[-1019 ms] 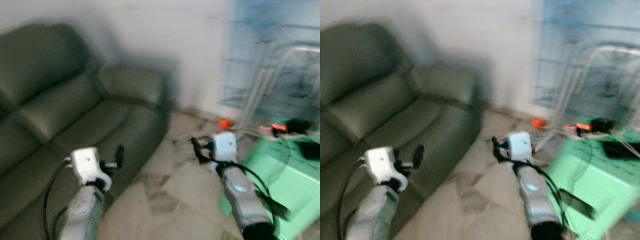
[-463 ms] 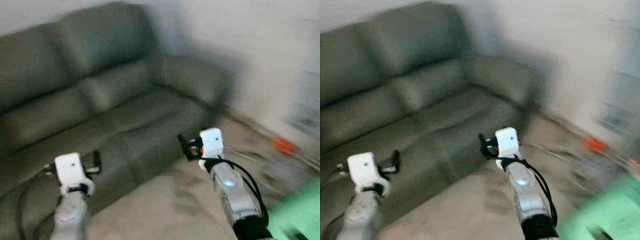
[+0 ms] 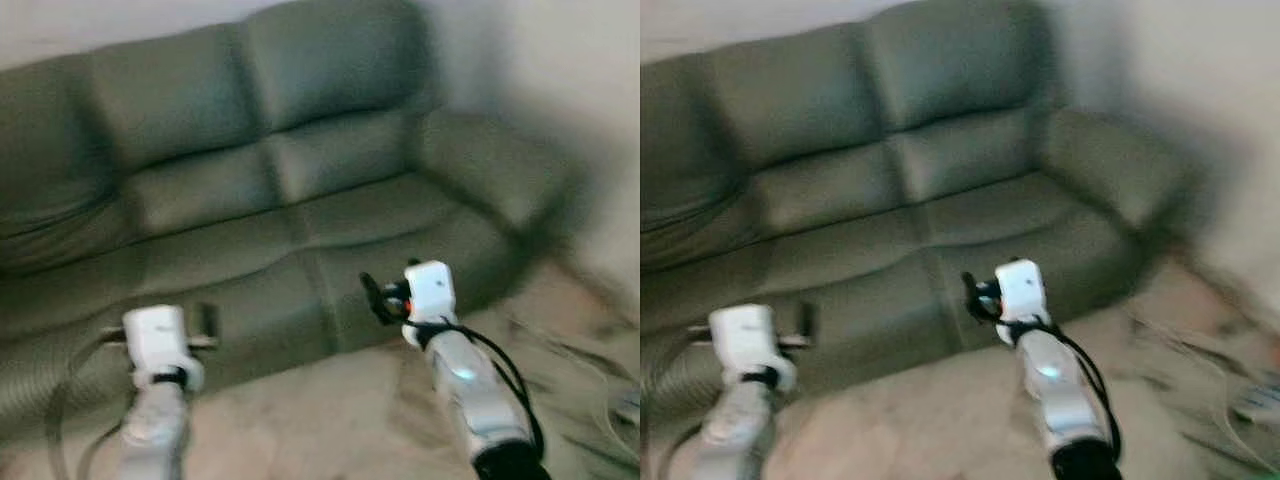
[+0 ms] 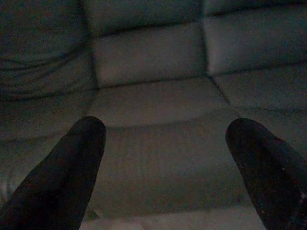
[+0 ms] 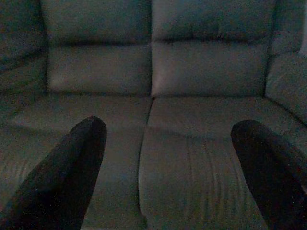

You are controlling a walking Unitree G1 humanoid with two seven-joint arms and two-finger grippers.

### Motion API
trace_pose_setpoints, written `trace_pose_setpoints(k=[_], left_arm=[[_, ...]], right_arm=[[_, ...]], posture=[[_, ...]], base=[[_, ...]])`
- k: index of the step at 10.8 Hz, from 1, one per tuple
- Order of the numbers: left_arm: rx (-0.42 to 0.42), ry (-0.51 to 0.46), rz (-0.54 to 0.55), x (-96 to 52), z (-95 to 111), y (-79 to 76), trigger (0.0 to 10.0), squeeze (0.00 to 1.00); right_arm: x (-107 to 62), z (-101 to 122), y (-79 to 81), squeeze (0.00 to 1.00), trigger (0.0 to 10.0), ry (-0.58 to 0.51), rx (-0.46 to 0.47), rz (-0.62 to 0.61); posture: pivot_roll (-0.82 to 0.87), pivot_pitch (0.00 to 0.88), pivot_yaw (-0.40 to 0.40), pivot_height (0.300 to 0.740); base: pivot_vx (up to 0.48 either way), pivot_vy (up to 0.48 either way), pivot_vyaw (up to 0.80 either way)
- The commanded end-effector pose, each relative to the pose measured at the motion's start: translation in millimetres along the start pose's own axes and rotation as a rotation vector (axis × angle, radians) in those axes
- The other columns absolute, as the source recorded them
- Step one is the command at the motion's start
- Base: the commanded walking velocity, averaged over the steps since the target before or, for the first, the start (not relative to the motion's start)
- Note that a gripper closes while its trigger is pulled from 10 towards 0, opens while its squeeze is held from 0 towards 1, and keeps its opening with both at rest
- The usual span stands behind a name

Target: Move the pillow to the sofa

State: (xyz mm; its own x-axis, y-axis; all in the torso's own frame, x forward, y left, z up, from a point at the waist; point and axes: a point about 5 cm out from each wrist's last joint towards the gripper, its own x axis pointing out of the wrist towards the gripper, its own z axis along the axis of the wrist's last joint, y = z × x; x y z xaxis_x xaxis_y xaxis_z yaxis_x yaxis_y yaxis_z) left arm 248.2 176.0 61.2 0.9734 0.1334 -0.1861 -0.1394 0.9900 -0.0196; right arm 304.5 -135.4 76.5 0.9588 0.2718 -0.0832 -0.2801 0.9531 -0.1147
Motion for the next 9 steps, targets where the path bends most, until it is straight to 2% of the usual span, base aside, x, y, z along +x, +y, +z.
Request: trace_pose_setpoints(k=[1,4,6,8,9], left_arm=[[0.019,0.012,-0.003,1.9,0.1,3.3,10.0,0.0],[-0.009,0.031,0.013,-3.8,-5.3,8.7,10.0,0.0],[-0.006,0.036,0.016,-5.1,-6.5,9.7,10.0,0.0],[0.0,0.034,0.003,-1.2,-4.6,10.3,10.0,0.0],[0.008,0.031,-0.014,3.4,-3.5,7.1,10.0,0.0]], right_arm=[[2.1,7.1,1.3,0.0,10.0,-0.028,0.012,-0.007],[0.1,6.4,-6.3,0.0,10.0,-0.02,0.017,-0.04],[-10.8,0.4,-16.2,0.0,10.0,-0.001,0.019,-0.08],[-45.4,-18.9,-33.5,0.0,10.0,0.066,0.016,-0.153],[-56.6,-21.5,-37.6,0.0,10.0,0.082,0.004,-0.164]], posture=[[-0.15,0.012,0.1,0.74],[-0.15,0.016,0.104,0.74],[-0.15,0.019,0.107,0.74],[-0.19,0.026,0.125,0.74],[-0.2,0.022,0.127,0.74]], base=[[0.0,0.0,0.8],[0.0,0.0,0.75],[0.0,0.0,0.71],[0.0,0.0,0.69],[0.0,0.0,0.68]])
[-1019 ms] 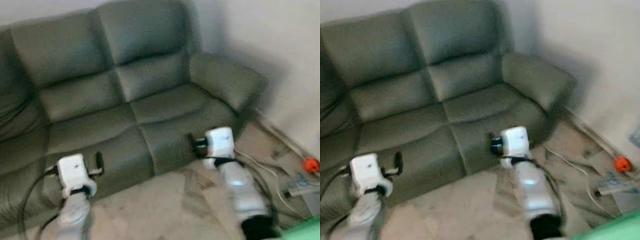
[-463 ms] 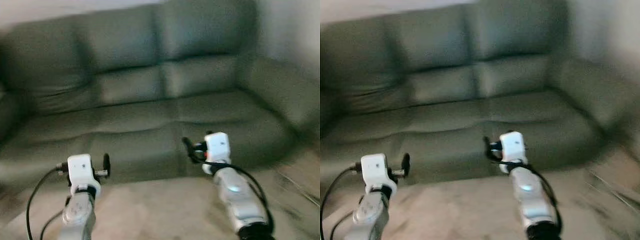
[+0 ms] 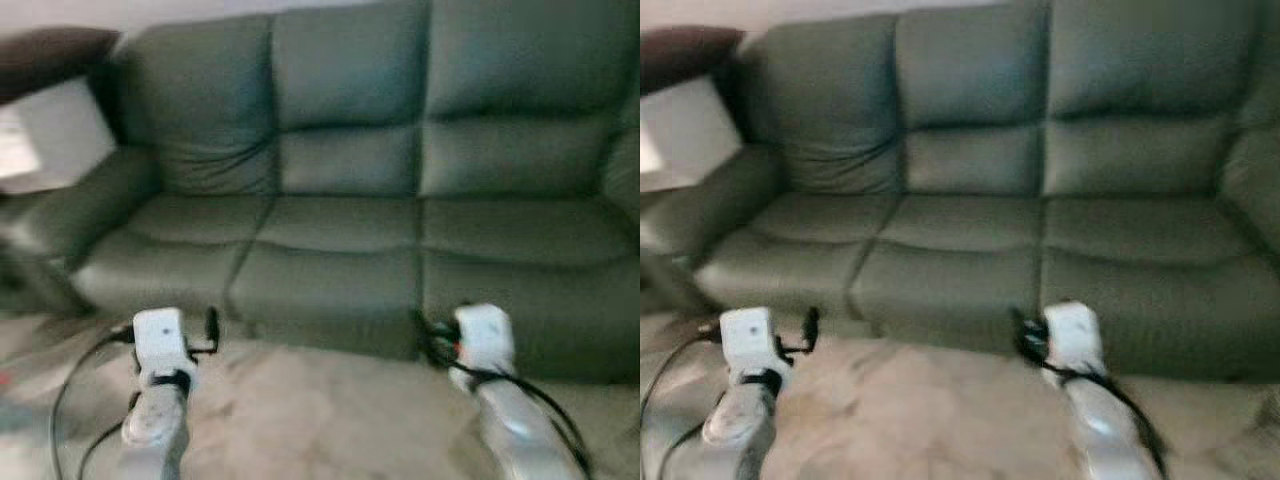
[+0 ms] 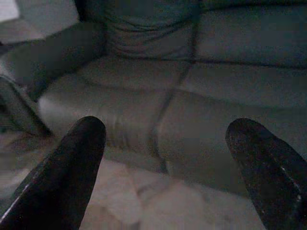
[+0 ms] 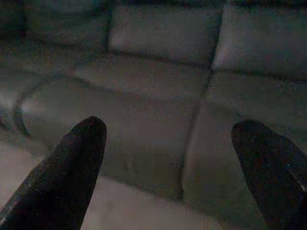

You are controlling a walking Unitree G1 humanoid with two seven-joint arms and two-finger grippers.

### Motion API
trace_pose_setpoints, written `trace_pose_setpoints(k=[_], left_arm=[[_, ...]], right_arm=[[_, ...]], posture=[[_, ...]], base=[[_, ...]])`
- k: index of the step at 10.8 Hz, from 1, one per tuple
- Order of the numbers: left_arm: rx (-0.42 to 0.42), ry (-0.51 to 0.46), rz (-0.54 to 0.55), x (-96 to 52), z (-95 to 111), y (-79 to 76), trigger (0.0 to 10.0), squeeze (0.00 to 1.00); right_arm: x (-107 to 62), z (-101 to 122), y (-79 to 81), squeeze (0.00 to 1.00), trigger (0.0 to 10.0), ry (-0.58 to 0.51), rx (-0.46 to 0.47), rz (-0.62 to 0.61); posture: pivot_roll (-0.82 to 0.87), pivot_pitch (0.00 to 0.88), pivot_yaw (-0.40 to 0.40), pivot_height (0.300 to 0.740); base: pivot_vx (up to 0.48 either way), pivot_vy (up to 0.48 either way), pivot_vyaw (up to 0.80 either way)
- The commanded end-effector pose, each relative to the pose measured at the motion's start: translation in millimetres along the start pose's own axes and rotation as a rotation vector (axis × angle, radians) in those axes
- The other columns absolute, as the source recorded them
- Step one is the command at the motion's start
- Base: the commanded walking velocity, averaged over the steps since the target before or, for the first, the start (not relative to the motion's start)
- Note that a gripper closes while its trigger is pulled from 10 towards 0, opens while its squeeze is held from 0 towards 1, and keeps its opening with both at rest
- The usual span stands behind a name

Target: Move the pillow to the sofa

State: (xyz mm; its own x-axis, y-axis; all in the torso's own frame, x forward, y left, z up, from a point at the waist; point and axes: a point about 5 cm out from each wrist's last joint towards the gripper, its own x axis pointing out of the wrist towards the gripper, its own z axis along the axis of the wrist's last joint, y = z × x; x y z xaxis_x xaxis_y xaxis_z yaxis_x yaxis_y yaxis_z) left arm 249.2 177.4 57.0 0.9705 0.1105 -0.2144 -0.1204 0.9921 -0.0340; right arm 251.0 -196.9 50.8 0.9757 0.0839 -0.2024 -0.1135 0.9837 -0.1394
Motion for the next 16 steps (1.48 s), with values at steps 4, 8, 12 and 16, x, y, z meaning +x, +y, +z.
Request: trace_pose_setpoints(k=[4,8,12,16], left_arm=[[0.02,-0.013,0.091,4.8,1.7,8.9,10.0,0.0],[0.037,-0.041,0.235,2.8,5.5,36.0,10.0,0.0],[0.025,-0.045,0.265,1.4,1.7,33.2,10.0,0.0],[0.033,-0.033,0.21,5.2,-0.3,30.9,10.0,0.0]], right_arm=[[5.3,21.6,9.1,0.0,10.0,-0.064,0.007,0.056],[51.5,67.3,16.9,0.0,10.0,-0.171,-0.017,0.1],[53.2,64.5,29.9,0.0,10.0,-0.173,-0.036,0.159],[46.8,54.1,21.7,0.0,10.0,-0.158,-0.031,0.119]], posture=[[-0.21,0.017,0.116,0.74],[-0.18,0.002,0.095,0.74],[-0.18,0.0,0.075,0.74],[-0.19,0.0,0.092,0.74]], base=[[0.0,0.0,0.33],[0.0,0.0,0.0],[0.0,0.0,0.8],[0.0,0.0,0.4]])
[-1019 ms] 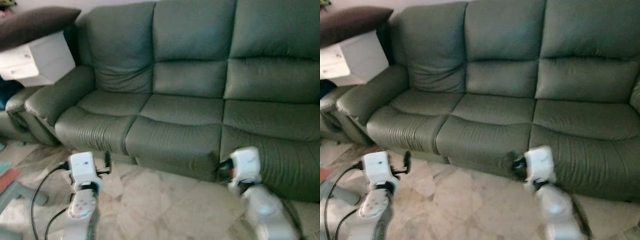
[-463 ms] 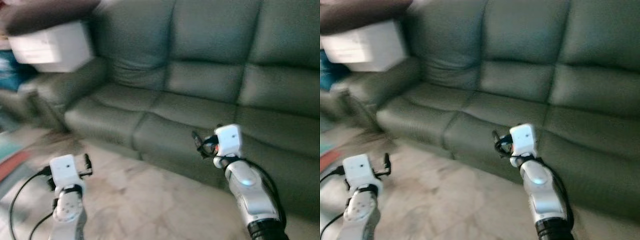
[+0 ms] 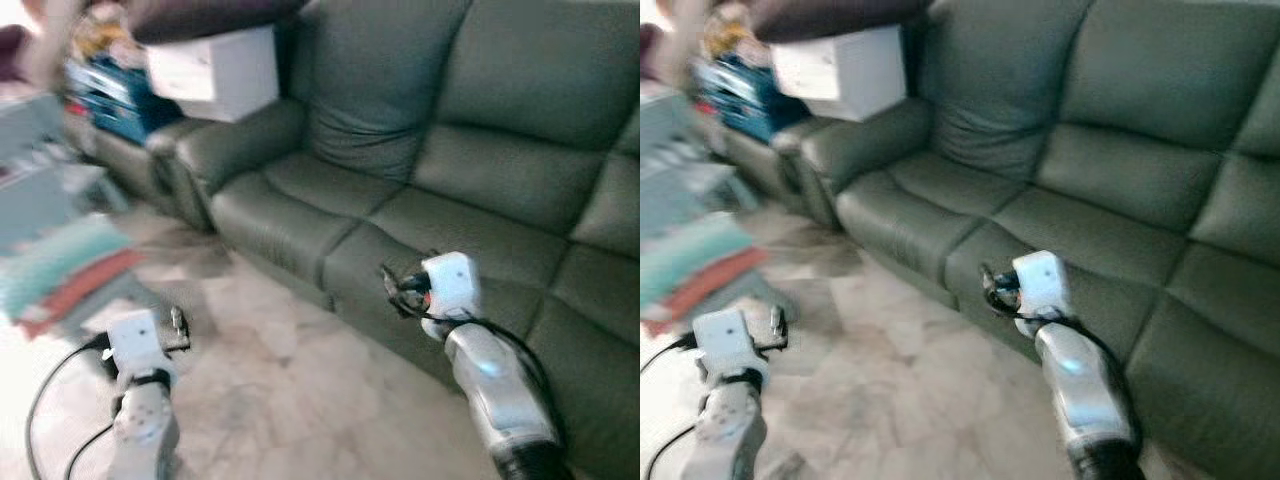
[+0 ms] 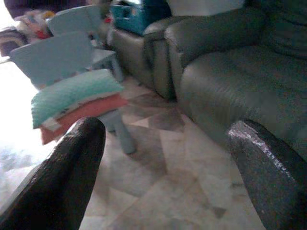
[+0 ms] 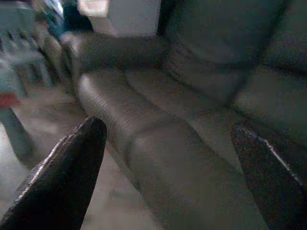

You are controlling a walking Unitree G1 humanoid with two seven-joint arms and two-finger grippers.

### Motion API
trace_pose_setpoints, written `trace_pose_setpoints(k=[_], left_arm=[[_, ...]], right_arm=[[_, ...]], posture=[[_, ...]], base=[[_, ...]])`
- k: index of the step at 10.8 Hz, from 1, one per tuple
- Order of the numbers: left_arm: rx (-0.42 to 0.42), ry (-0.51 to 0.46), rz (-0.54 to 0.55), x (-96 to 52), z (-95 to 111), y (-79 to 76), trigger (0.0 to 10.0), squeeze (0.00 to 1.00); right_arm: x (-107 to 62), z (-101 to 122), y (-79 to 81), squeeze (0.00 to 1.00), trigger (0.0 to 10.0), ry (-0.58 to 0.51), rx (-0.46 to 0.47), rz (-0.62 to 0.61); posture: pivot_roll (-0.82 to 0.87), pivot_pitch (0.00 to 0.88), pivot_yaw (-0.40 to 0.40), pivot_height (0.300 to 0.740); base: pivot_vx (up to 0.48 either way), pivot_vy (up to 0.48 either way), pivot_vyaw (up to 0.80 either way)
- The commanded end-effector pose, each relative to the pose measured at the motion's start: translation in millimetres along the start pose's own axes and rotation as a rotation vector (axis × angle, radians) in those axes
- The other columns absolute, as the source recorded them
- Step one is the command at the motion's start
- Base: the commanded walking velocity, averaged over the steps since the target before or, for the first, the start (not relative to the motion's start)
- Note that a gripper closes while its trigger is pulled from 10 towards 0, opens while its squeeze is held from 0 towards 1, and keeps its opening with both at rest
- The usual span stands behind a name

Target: Move the pillow to the sofa

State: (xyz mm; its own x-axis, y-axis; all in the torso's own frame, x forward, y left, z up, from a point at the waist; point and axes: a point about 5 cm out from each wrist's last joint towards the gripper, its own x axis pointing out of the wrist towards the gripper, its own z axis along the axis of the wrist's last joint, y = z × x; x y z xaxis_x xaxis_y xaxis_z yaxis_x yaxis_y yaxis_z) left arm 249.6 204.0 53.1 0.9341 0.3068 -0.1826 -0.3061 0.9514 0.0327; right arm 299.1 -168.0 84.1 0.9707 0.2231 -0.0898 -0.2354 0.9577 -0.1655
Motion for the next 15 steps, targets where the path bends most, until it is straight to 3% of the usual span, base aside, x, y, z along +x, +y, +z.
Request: trace_pose_setpoints(k=[1,3,5,7,8,12,13,14,15], left_arm=[[0.007,0.002,-0.003,1.2,1.2,6.3,10.0,0.0],[-0.009,0.017,-0.038,-4.4,-2.2,6.9,10.0,0.0],[-0.045,0.01,-0.058,-11.0,-0.4,4.6,10.0,0.0],[-0.056,0.029,-0.085,-5.6,-2.5,3.7,10.0,0.0],[-0.062,0.067,-0.14,-4.2,-6.4,-0.5,10.0,0.0],[-0.052,0.134,-0.256,3.3,-18.2,-21.5,10.0,0.0],[-0.053,0.136,-0.258,3.4,-18.7,-22.0,10.0,0.0],[-0.129,0.204,-0.275,4.4,-31.3,-23.2,10.0,0.0],[-0.141,0.197,-0.236,6.8,-30.6,-17.4,10.0,0.0]], right_arm=[[-5.4,0.1,-0.7,0.0,10.0,-0.011,0.02,-0.019],[-13.5,-9.3,0.7,0.0,10.0,0.017,0.046,-0.02],[10.1,7.3,9.6,0.0,10.0,-0.039,0.05,0.007],[35.9,26.3,19.3,0.0,10.0,-0.085,0.058,0.018],[41.1,28.3,23.0,0.0,10.0,-0.088,0.062,0.021],[48.1,13.4,51.1,0.0,10.0,-0.052,0.092,0.065],[48.5,13.2,51.5,0.0,10.0,-0.051,0.092,0.067],[51.8,10.6,51.5,0.0,10.0,-0.02,0.119,0.059],[52.0,11.1,51.8,0.0,10.0,-0.024,0.116,0.063]], posture=[[-0.19,0.0,0.098,0.74],[-0.19,0.0,0.106,0.74],[-0.18,0.0,0.109,0.74],[-0.14,0.0,0.092,0.74],[-0.13,0.0,0.09,0.74],[-0.14,0.0,0.109,0.74],[-0.14,0.0,0.109,0.74],[-0.13,0.0,0.099,0.74],[-0.13,0.0,0.099,0.74]], base=[[0.0,0.0,0.0],[0.0,0.0,0.0],[0.0,0.0,0.0],[0.0,0.0,0.0],[0.0,0.0,0.0],[0.0,0.0,0.0],[0.0,0.0,0.0],[0.0,0.0,0.0],[0.0,0.0,0.0]])
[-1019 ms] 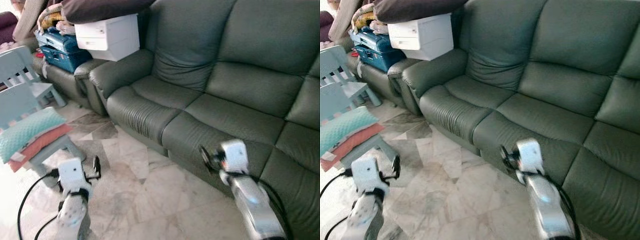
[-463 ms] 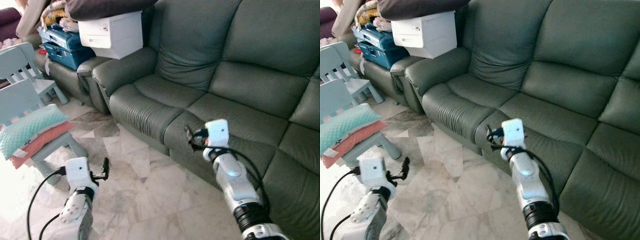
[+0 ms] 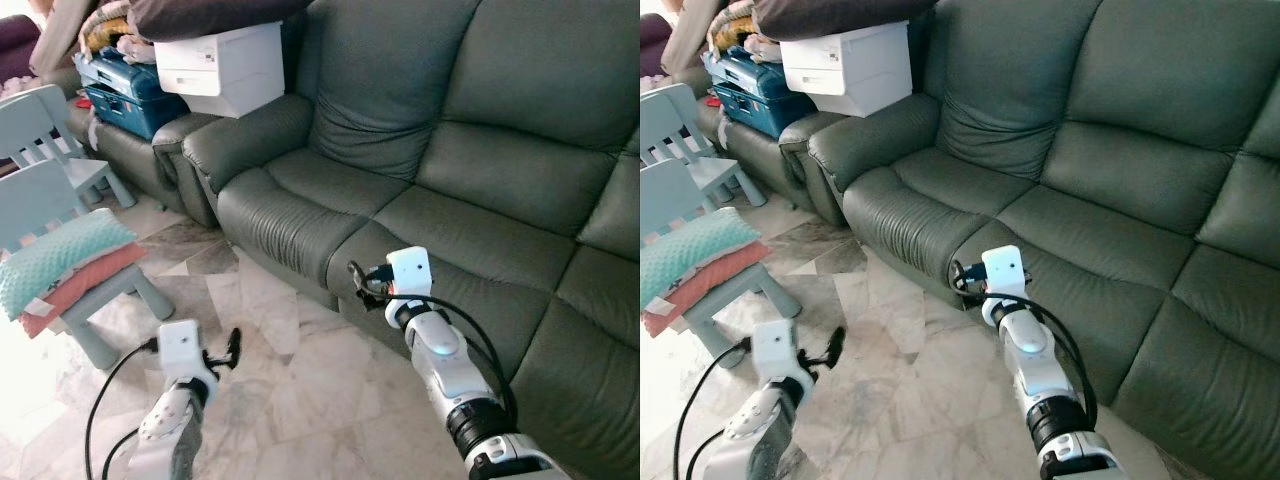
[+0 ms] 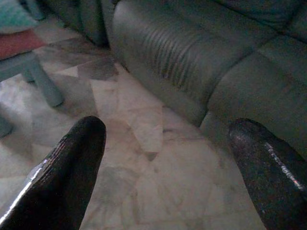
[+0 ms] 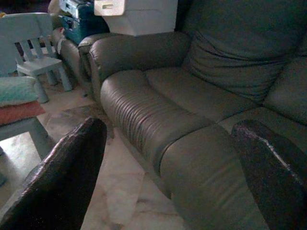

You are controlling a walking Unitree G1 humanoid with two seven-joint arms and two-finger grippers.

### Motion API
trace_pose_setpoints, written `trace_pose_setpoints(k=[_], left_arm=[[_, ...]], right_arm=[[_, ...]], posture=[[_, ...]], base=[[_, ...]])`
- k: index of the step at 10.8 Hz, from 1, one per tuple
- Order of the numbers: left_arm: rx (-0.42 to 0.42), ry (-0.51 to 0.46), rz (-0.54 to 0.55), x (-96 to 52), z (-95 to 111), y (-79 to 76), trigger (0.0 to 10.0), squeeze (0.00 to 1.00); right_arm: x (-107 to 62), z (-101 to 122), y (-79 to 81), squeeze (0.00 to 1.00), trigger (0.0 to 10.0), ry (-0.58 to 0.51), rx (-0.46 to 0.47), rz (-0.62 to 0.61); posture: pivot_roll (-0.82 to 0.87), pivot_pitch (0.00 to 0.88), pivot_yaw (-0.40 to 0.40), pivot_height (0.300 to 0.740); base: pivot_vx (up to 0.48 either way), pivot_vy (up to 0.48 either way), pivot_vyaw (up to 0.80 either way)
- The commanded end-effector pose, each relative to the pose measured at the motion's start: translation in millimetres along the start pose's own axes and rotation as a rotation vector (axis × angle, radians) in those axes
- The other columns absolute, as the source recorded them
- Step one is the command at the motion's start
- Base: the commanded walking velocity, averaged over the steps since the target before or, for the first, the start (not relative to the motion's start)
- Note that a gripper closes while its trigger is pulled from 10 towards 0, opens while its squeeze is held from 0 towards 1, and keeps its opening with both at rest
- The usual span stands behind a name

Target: Move the pillow to the sofa

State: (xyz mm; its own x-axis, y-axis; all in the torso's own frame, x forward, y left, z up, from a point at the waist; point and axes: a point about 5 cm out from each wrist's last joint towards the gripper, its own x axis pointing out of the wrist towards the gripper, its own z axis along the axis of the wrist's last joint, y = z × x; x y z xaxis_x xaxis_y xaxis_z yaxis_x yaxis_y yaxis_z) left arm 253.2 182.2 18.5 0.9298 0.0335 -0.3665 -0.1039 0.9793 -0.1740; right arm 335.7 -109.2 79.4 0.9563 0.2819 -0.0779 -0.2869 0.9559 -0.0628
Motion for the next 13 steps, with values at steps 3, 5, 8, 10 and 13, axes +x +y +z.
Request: trace_pose_setpoints(k=[3,5,8,10,13], left_arm=[[0.009,-0.027,0.023,-4.6,2.9,10.5,10.0,0.0],[0.026,-0.015,-0.008,-0.3,1.7,7.7,10.0,0.0],[0.027,-0.019,-0.002,-0.3,1.4,8.1,10.0,0.0],[0.046,-0.026,-0.017,3.0,2.9,8.2,10.0,0.0],[0.051,-0.067,0.022,3.1,8.8,11.5,10.0,0.0]], right_arm=[[-15.7,-12.6,-25.2,0.0,10.0,0.019,0.018,-0.054],[-23.0,-21.5,-33.1,0.0,10.0,0.049,0.031,-0.08],[-40.5,-31.8,-45.4,0.0,10.0,0.07,0.054,-0.119],[-40.7,-30.9,-44.1,0.0,10.0,0.066,0.052,-0.114],[-41.2,-27.6,-45.0,0.0,10.0,0.059,0.062,-0.121]], posture=[[-0.15,0.0,0.103,0.74],[-0.16,0.0,0.1,0.74],[-0.17,0.0,0.098,0.74],[-0.18,0.0,0.108,0.74],[-0.16,0.0,0.108,0.74]], base=[[0.0,0.0,0.0],[0.0,0.0,0.0],[0.0,0.0,0.0],[0.0,0.0,0.0],[0.0,0.0,0.0]])
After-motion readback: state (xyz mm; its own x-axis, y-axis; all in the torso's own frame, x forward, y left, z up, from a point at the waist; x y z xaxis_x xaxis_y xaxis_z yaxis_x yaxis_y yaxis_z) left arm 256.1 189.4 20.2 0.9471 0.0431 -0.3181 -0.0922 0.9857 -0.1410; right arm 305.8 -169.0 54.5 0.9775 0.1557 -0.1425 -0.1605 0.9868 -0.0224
